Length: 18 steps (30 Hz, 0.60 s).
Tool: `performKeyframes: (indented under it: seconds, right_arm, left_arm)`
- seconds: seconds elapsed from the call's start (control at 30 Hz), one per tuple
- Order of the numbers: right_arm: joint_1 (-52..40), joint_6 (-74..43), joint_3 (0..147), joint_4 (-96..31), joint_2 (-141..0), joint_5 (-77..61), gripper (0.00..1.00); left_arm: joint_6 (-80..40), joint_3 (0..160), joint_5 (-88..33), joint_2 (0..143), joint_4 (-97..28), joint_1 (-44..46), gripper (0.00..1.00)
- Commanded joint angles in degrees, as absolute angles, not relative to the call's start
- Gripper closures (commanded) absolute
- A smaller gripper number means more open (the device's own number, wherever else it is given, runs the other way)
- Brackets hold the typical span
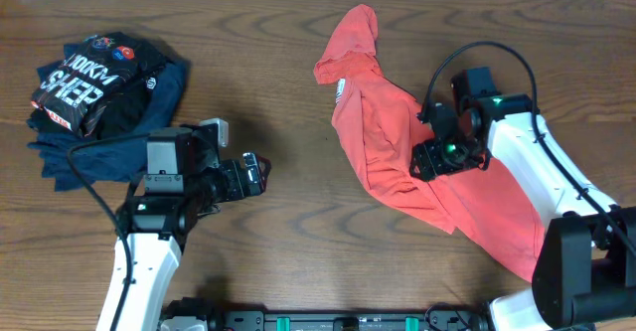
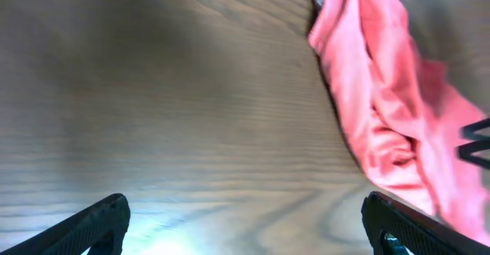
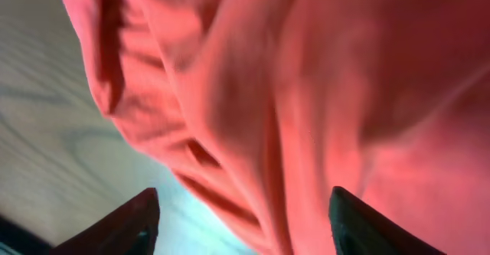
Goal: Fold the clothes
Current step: 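Grasp the shirt's left side with the left gripper, right gripper regrasps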
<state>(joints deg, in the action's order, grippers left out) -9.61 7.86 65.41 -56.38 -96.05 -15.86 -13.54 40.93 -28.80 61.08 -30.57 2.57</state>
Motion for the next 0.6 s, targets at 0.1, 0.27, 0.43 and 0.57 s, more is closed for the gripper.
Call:
performKeyframes:
  seconds: [0.1,0.27,0.43,0.57]
  right_arm:
    - [-11.64,5.8,63.16,-54.5,-96.27,-10.28,0.4]
    - [-11.81,5.8,60.23,-51.31,-96.27,-9.89,0.48]
    - [-12.38,5.8,56.69,-47.07,-96.27,-9.93,0.43]
    - [-13.06,5.78,54.02,-41.65,-96.27,-9.91,0.47]
  left_arm:
    - [-18.46,41.78,-33.08,66.24,-27.99,9.34,0.02]
    - [-21.78,41.78,-33.01,72.44,-21.28,17.02,0.02]
    - [-28.12,41.78,-32.97,79.79,-13.69,21.63,0.02]
    - [-32.88,41.78,-32.99,86.3,-7.14,24.99,0.02]
